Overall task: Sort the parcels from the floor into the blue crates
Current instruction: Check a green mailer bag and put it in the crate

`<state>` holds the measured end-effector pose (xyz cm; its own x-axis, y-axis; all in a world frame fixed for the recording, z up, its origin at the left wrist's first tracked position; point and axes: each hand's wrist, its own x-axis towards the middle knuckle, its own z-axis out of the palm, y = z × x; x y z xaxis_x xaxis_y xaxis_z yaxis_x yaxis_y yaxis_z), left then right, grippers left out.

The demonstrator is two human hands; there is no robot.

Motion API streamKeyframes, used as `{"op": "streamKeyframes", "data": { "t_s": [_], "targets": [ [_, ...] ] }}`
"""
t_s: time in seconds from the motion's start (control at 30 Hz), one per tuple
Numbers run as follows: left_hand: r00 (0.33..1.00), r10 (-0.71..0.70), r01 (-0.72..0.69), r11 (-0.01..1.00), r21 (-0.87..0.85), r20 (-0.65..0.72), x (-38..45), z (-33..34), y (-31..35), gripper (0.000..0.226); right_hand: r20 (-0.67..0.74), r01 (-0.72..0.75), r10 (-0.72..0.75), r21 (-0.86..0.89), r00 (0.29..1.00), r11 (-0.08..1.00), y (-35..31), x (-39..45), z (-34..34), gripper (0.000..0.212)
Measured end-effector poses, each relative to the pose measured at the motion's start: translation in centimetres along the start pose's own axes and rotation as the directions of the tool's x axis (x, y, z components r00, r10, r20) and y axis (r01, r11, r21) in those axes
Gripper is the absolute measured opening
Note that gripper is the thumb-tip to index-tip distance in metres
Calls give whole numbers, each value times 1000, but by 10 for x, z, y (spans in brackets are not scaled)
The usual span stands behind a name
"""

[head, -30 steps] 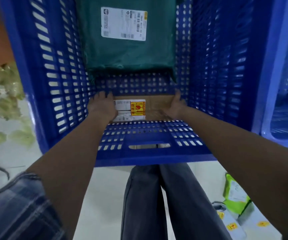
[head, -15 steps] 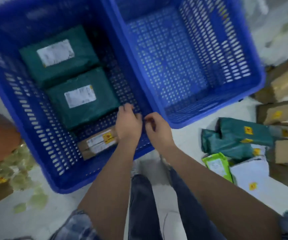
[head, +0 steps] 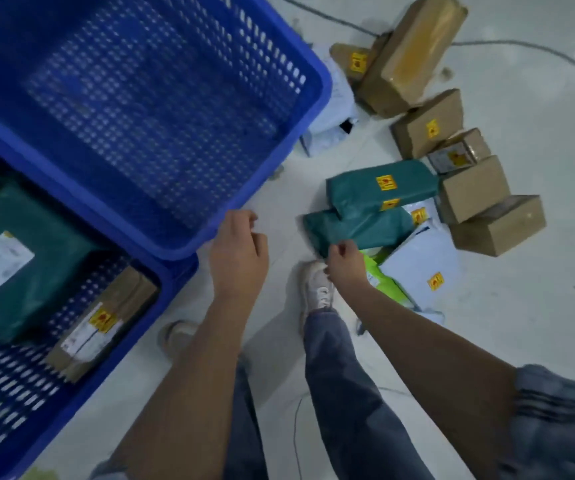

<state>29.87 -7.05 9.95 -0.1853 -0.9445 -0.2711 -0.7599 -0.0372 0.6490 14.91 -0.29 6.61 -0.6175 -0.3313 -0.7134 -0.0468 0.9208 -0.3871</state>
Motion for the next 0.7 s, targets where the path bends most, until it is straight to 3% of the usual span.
{"op": "streamKeyframes", "data": {
  "t_s": [0.1,0.2,0.27,0.53,0.7],
  "targets": [
    [957,-119,70,980,187,265,0,36,15,26,155,-278,267,57,951,959,30,27,-49,21],
    [790,-421,199,863,464,445,10,65,32,36,237,-303,309,-65,921,951,54,48,-88,14],
    [702,-496,173,815,553,512,16,82,46,41,243,-294,306,-88,920,952,67,63,-107,12],
    [711,-368,31,867,497,599,57,159,100,41,295,-452,400,136,868,882,85,122,-151,11],
    [716,-235,-108,893,438,657,76,218,113,37,250,-441,375,316,893,840,82,187,-135,10]
  ]
}}
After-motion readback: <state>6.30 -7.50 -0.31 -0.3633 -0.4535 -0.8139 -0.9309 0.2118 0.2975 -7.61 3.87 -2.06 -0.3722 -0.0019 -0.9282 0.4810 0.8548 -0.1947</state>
